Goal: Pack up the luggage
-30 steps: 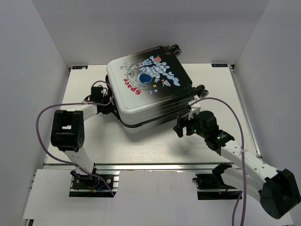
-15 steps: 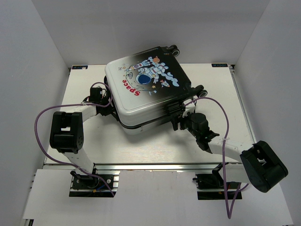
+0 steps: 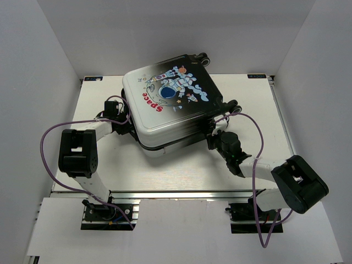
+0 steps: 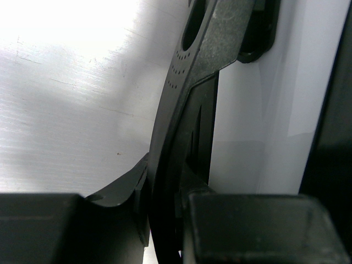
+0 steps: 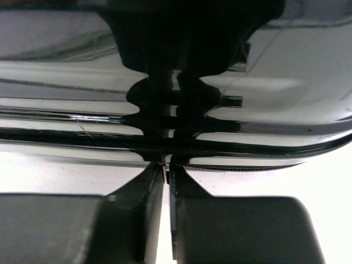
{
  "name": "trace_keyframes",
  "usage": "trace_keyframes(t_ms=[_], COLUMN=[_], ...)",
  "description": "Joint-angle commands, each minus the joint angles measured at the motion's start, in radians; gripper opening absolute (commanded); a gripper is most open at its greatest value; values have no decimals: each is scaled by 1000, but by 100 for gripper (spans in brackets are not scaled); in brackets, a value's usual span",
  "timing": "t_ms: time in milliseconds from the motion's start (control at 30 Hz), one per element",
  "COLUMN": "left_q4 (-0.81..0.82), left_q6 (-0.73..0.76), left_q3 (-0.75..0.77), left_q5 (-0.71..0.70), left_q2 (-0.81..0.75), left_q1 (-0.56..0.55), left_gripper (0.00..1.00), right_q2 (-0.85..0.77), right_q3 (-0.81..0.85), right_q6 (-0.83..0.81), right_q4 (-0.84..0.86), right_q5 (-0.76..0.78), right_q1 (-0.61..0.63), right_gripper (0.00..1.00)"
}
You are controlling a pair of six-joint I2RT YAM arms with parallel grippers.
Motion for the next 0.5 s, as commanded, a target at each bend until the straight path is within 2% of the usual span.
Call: trace_keyframes(t_ms=[0, 33, 67, 167, 267, 333, 467], left_q4=[-192, -194, -197, -201, -198, -201, -200], left_q6=[47, 47, 47, 45, 42, 42, 45], left_q3=[-39, -38, -36, -36, -38, -32, -29], left_q5=[-168, -169, -175, -186, -178, -181, -183], left_q2=[62, 59, 60, 62, 74, 82, 85], left_q1=[70, 84, 96, 122, 147, 158, 193], left_gripper=[0, 0, 0, 0, 0, 0, 0], right_q2=[17, 22, 25, 33, 30, 31, 60], right_q3=[47, 51, 54, 48, 50, 53, 88], right_q6=[59, 71, 82, 107, 131, 160, 218], right_q4=[111, 102, 90, 71, 45, 36, -10], right_q5=[129, 172, 263, 391, 448, 462, 386], right_q1=[0, 0, -3, -32, -74, -95, -191], right_gripper=[5, 0, 0, 0, 0, 0, 0])
